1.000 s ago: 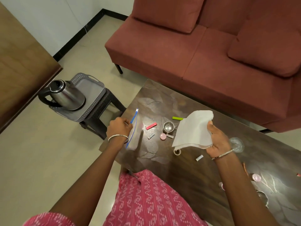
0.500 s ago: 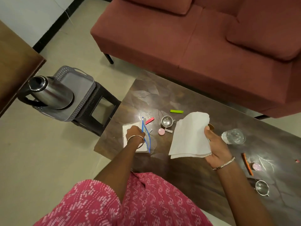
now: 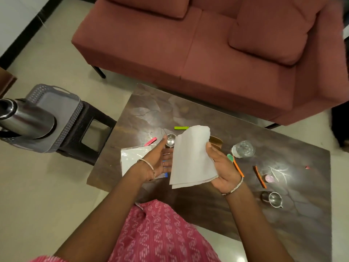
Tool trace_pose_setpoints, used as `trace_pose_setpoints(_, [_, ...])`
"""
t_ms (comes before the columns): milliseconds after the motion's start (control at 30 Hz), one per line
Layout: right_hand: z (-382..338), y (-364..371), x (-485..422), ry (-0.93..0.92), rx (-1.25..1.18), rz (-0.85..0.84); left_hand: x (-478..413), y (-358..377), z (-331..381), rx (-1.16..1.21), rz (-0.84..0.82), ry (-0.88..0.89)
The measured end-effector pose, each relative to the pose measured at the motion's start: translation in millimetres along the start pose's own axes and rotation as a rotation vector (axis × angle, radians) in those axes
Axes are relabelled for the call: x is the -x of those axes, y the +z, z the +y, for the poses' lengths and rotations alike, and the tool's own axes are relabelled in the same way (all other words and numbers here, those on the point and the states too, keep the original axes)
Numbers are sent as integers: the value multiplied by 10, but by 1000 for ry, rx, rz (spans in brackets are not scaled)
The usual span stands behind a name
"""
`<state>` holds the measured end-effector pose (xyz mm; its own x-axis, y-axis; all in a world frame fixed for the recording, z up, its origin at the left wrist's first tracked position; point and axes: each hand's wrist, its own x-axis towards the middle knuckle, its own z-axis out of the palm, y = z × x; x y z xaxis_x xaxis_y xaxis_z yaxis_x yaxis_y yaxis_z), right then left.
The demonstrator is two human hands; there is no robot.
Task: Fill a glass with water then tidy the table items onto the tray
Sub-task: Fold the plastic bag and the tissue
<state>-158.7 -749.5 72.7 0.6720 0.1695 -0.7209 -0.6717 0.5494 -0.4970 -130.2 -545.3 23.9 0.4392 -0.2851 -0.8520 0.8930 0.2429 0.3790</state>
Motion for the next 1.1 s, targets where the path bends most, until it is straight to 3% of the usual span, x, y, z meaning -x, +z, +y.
trace_pose_setpoints(133, [-66,86,123,-3,-1,-100,305,142,117,172,-139,79])
trace_pose_setpoints(367, [-129,125,314,-84,-11,-213,681,383,331,11,54,440])
trace_pose_setpoints(567, [-181,203,520,-256,321,-97,972,584,346,26,106,648])
trace_pose_setpoints(767, [-216,350,712,-432,411,-50,1203,623,367,79,204,758])
trace_pose_setpoints(933, [-207,485,777,-453,321,-22,1367,474,403,79,106,818])
trace_pose_setpoints(1100, [-60,570,808,-336,206,-41,1432,245,448,122,-58,808])
